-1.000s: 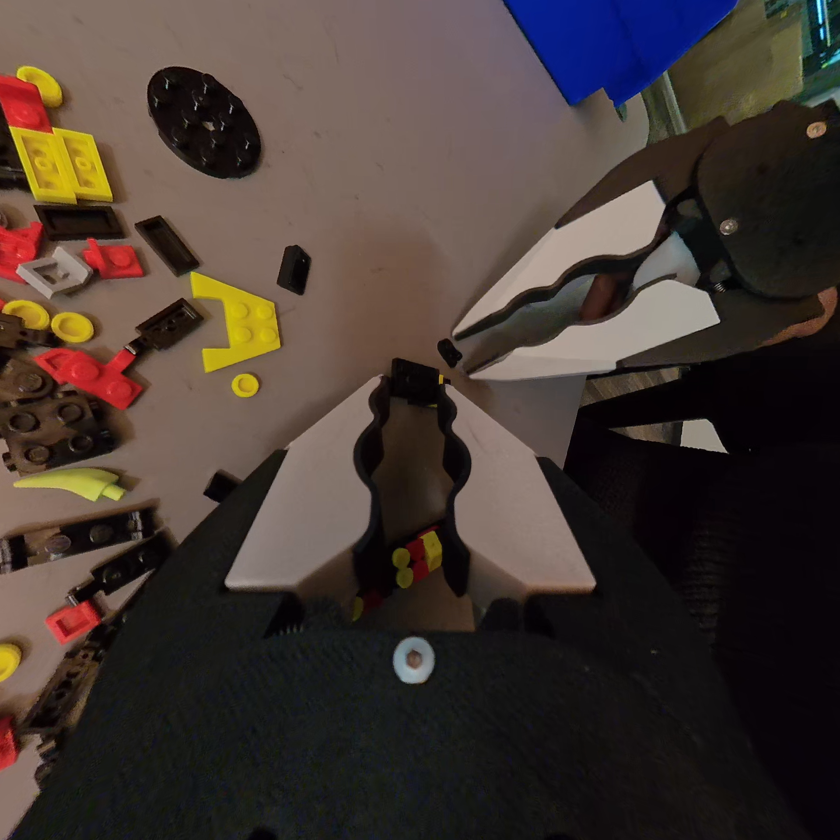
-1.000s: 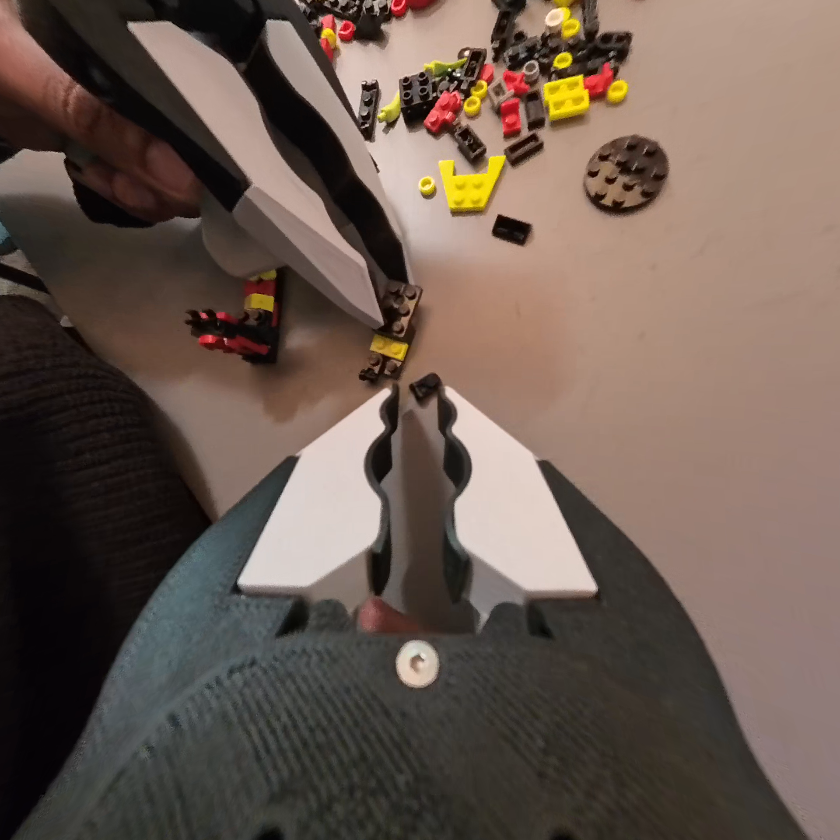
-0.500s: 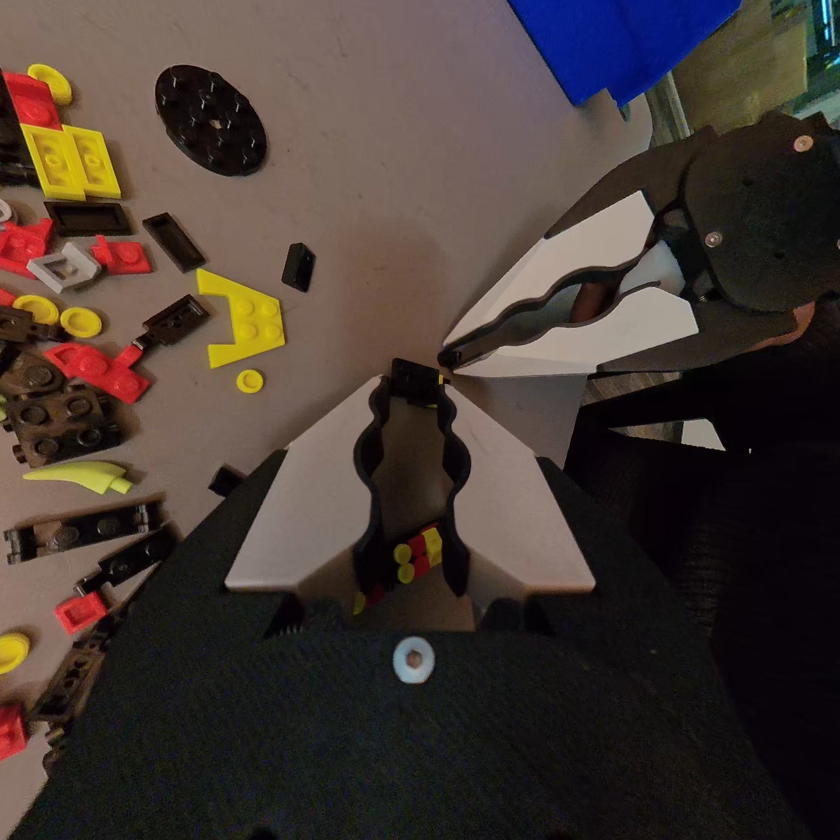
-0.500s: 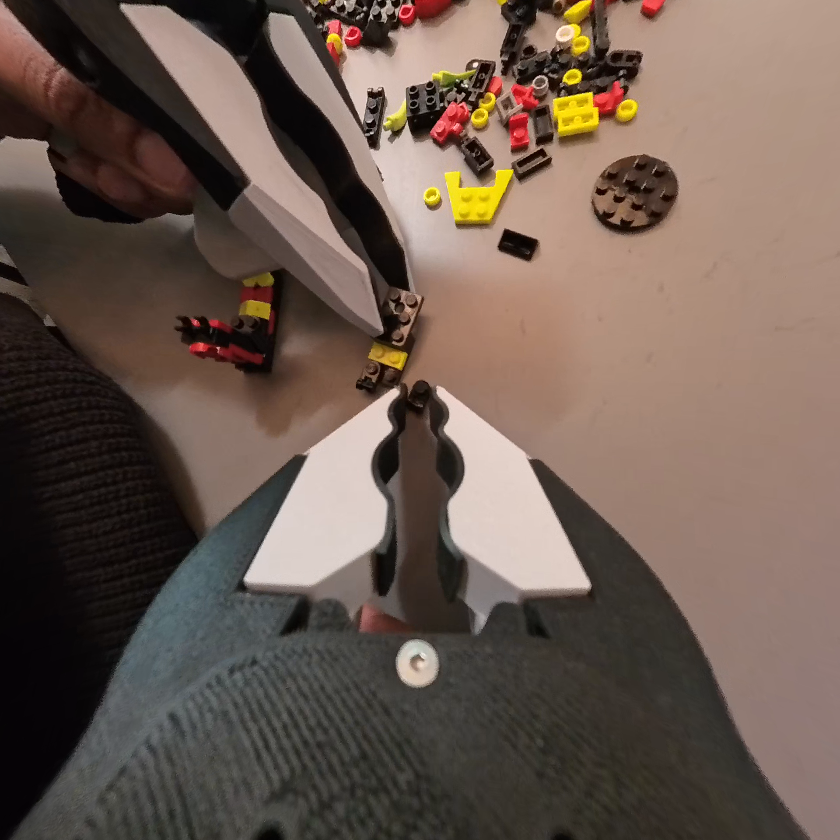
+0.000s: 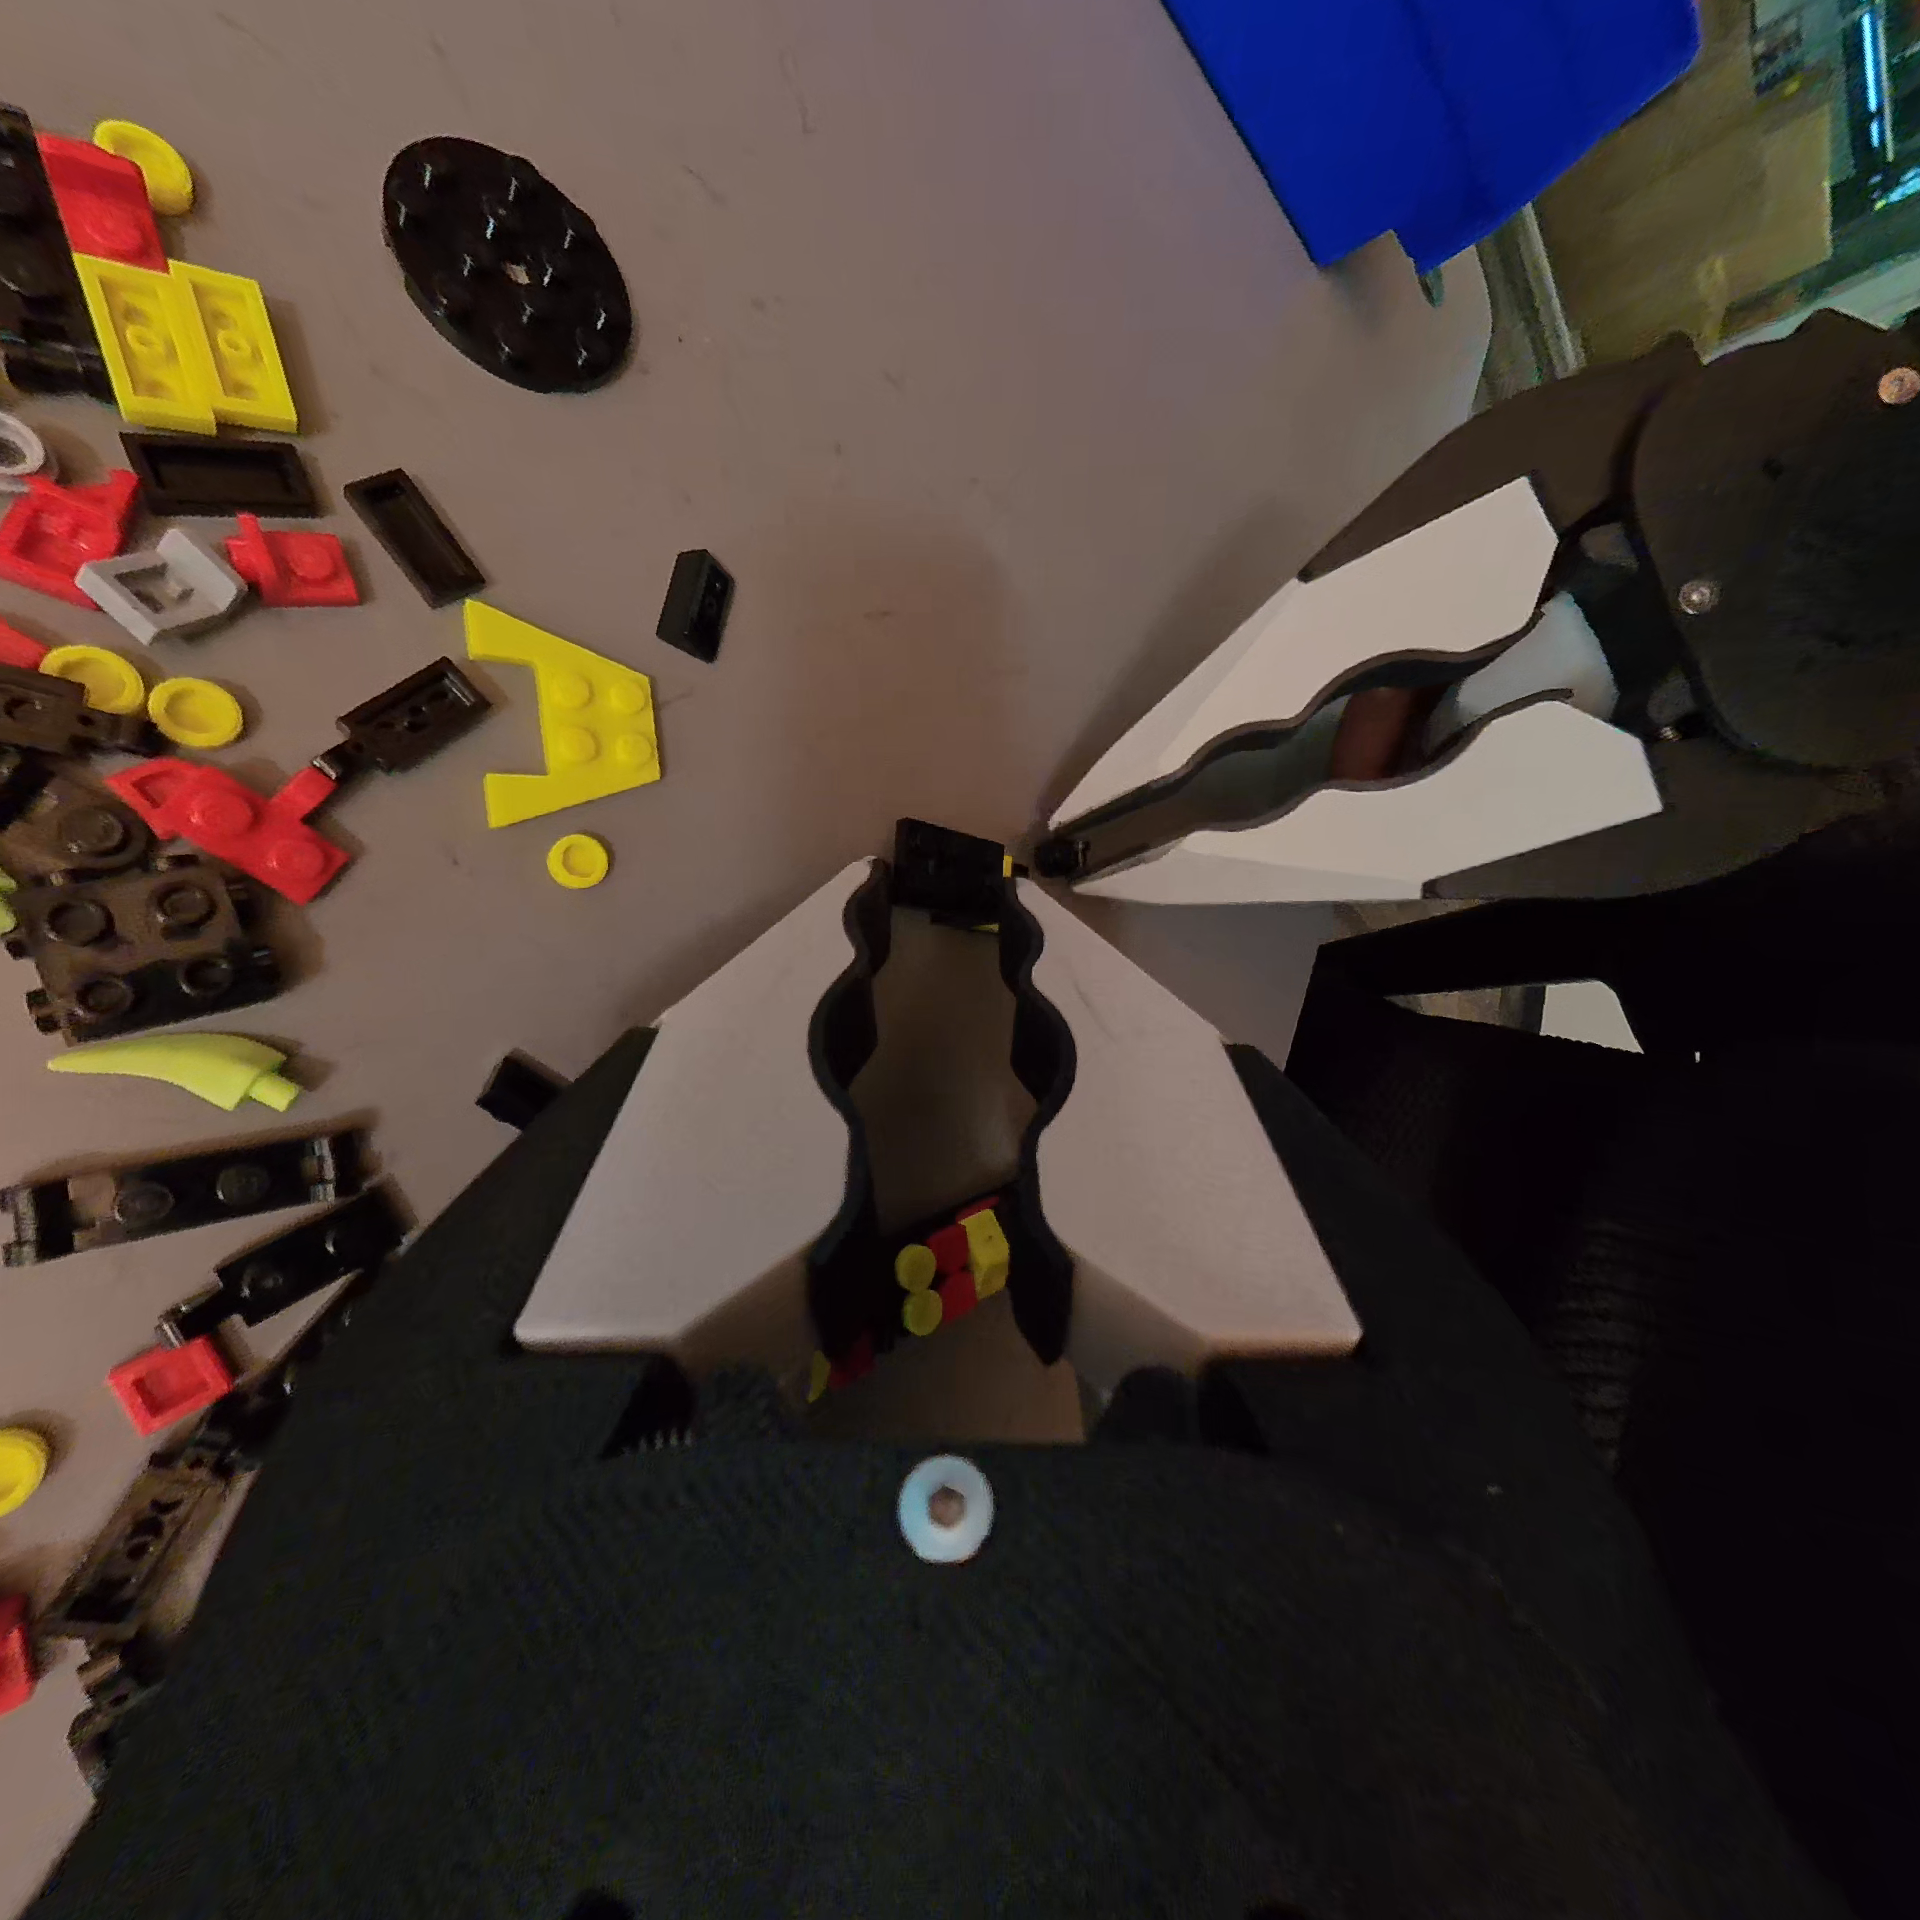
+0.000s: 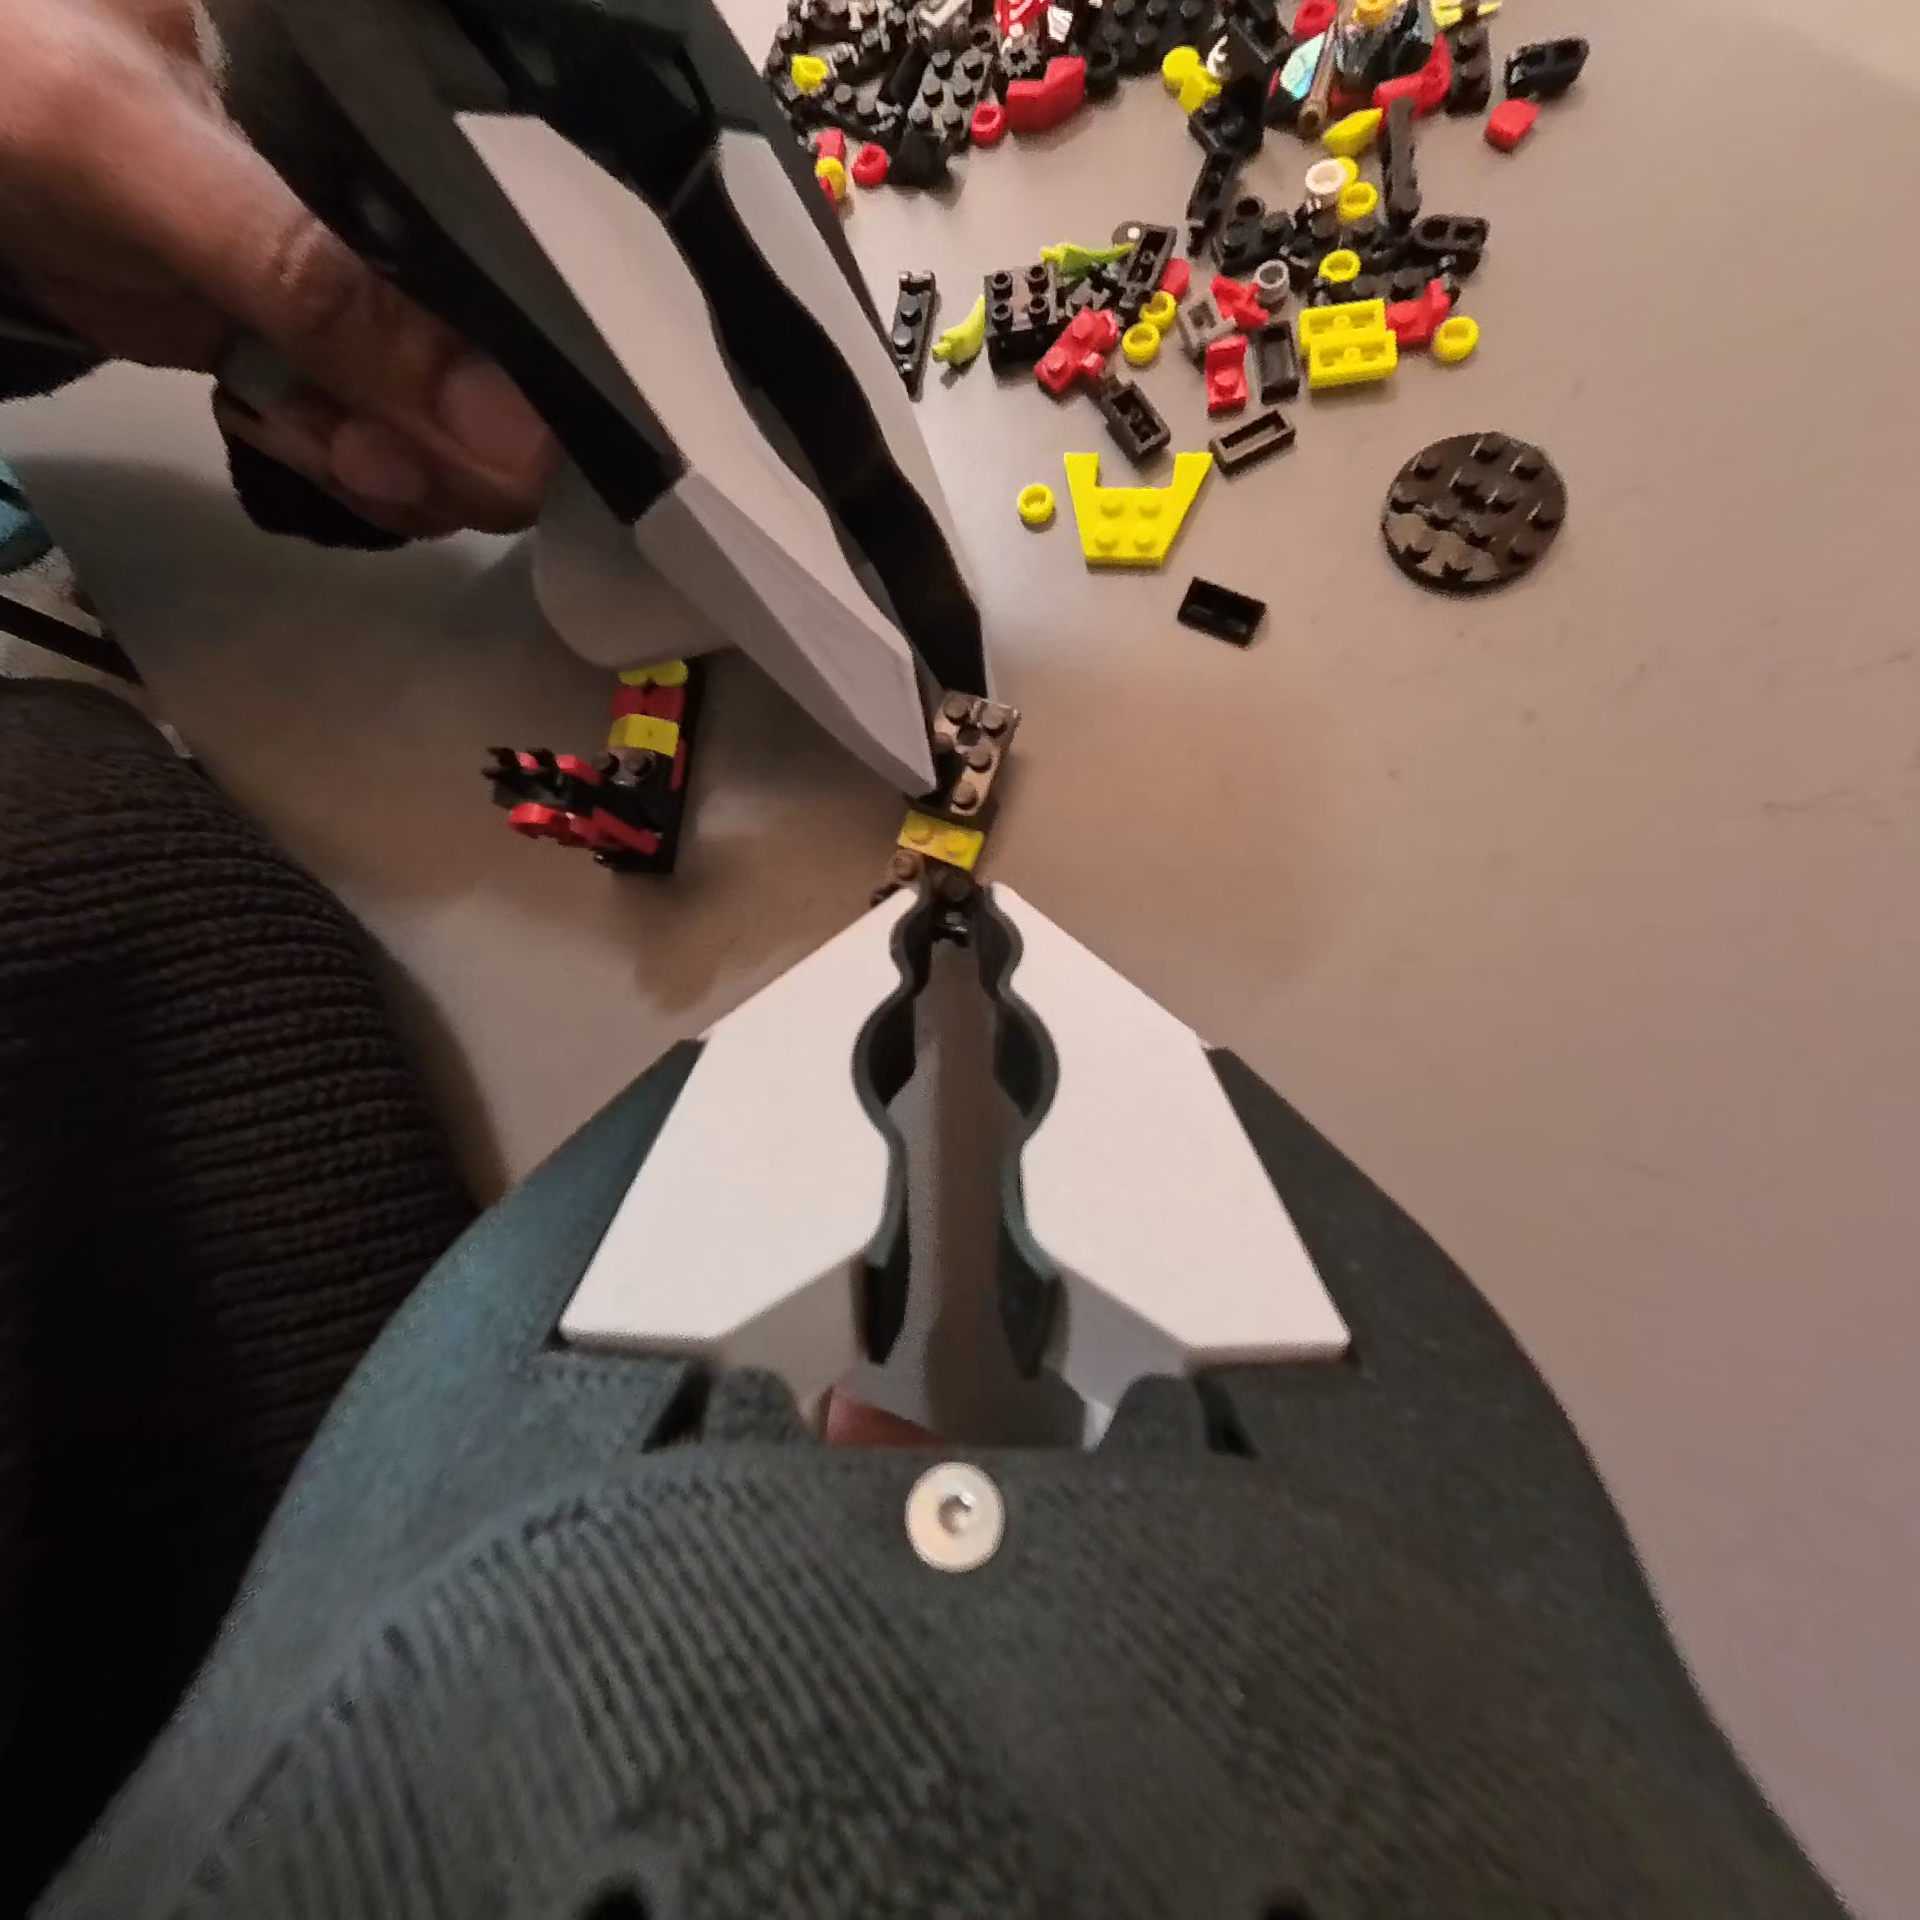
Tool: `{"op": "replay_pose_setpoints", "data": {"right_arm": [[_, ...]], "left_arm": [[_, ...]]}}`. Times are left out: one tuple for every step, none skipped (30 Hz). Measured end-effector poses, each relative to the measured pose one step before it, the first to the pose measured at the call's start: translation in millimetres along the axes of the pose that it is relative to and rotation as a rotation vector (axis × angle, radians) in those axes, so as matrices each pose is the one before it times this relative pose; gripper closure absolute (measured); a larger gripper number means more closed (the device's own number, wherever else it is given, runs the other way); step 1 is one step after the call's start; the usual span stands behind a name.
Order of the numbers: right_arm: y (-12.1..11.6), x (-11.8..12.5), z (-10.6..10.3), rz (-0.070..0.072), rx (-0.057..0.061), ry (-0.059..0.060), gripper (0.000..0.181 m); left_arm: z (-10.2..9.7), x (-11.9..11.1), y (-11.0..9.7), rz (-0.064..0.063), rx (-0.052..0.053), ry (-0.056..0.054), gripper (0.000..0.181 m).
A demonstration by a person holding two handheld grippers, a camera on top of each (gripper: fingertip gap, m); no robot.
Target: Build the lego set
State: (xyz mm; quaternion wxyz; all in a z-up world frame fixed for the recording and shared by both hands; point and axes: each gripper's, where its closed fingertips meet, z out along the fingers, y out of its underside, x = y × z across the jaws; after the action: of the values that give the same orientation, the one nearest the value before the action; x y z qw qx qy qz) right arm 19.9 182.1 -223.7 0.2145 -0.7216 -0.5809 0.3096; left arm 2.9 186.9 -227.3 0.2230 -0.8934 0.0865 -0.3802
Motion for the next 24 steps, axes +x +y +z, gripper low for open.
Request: {"op": "replay_pose_setpoints", "data": {"right_arm": [[-0.78, -1.33, 0.24, 0.0073, 0.0033, -0.0024, 0.175], [0.32, -0.69, 0.83, 0.0057, -0.0026, 0.0013, 0.175], [1.05, -0.07, 1.07, 0.0032, -0.0071, 0.0034, 0.175], [1.26, 0.3, 1.21, 0.0034, -0.0071, 0.0042, 0.175], [0.91, 0.06, 0.97, 0.0058, -0.0052, -0.0005, 0.175], [0.23, -0.74, 0.62, 0.0093, -0.0017, -0.006, 0.175], [-0.09, -0.34, 0.26, 0.0114, -0.0004, -0.0055, 0.175], [0.16, 0.03, 0.42, 0.0101, -0.0021, -0.0029, 0.175], [0.18, 0.29, 0.29, 0.0077, -0.0021, -0.0015, 0.175], [0.23, 0.21, 0.29, 0.0052, -0.0014, -0.0014, 0.175], [0.04, -0.03, 0.16, 0.0035, -0.0013, -0.0013, 0.175], [0.0, 0.05, 0.12, 0.0024, -0.001, 0.0003, 0.175], [-0.1, 0.03, 0.14, 0.0011, -0.0008, 0.0012, 0.174], [0.0, 0.06, 0.05, 0.0005, -0.0003, 0.0015, 0.174], [-0.03, 0.03, 0.07, 0.0, -0.0001, 0.001, 0.174], [0.04, -0.19, 0.06, -0.0009, -0.0003, -0.0003, 0.175], [0.03, -0.31, 0.06, -0.0012, -0.0003, -0.0014, 0.175], [0.01, -0.43, 0.05, -0.0006, -0.0004, -0.0026, 0.174], [0.2, -0.62, 0.16, 0.0004, -0.0008, -0.0038, 0.174], [0.2, -0.52, 0.14, 0.0012, -0.001, -0.0033, 0.173], [0.23, -0.11, 0.05, 0.0012, -0.0012, -0.002, 0.172], [-0.01, -0.09, 0.01, 0.0007, -0.0006, -0.0009, 0.172], [0.01, 0.11, -0.08, 0.0003, 0.0, -0.0005, 0.172], [0.05, -0.05, 0.08, 0.0, 0.0001, -0.0005, 0.171]], "left_arm": [[0.2, 0.16, 0.15, -0.0048, 0.0006, 0.002, 0.162], [0.22, 0.17, 0.09, -0.0047, 0.0004, 0.0024, 0.162], [0.16, 0.21, 0.18, -0.0038, -0.0006, 0.0022, 0.162], [0.03, 0.1, 0.29, -0.0025, -0.0011, 0.0014, 0.162], [-0.01, 0.02, 0.2, -0.002, -0.0008, 0.0006, 0.162], [0.12, 0.18, 0.25, -0.0014, -0.0011, 0.001, 0.162], [-0.05, 0.06, 0.12, -0.0003, -0.0003, 0.0001, 0.162], [0.0, -0.07, 0.18, -0.0005, -0.0003, -0.0005, 0.162], [0.03, 0.16, 0.12, -0.0006, -0.0002, 0.0001, 0.162], [0.07, 0.01, 0.02, -0.0002, 0.0001, 0.0004, 0.162], [0.04, 0.1, 0.1, -0.0015, 0.0002, 0.0002, 0.162], [-0.06, 0.01, 0.0, -0.0011, 0.0006, -0.0002, 0.162], [-0.06, -0.09, 0.18, -0.0003, 0.0003, -0.0003, 0.162], [-0.11, 0.03, 0.12, -0.0007, 0.0004, -0.0001, 0.162], [0.01, -0.03, 0.21, -0.0011, 0.0004, 0.0002, 0.162], [-0.06, 0.07, 0.0, -0.001, 0.0006, 0.0003, 0.162], [-0.03, 0.01, 0.11, -0.0008, 0.0001, 0.0005, 0.162], [0.02, 0.04, 0.12, -0.0005, -0.0005, 0.0006, 0.162], [0.04, 0.15, 0.07, -0.0002, -0.0004, 0.0005, 0.162], [0.08, 0.05, -0.01, 0.0002, 0.0001, 0.0, 0.162], [-0.07, 0.08, 0.14, 0.0006, -0.0007, -0.0003, 0.162], [0.06, 0.01, 0.03, 0.0004, -0.0002, -0.0002, 0.162], [-0.06, -0.05, -0.03, -0.0004, 0.0002, 0.0, 0.162], [-0.05, -0.03, -0.06, -0.0011, 0.0001, 0.0009, 0.162]]}}
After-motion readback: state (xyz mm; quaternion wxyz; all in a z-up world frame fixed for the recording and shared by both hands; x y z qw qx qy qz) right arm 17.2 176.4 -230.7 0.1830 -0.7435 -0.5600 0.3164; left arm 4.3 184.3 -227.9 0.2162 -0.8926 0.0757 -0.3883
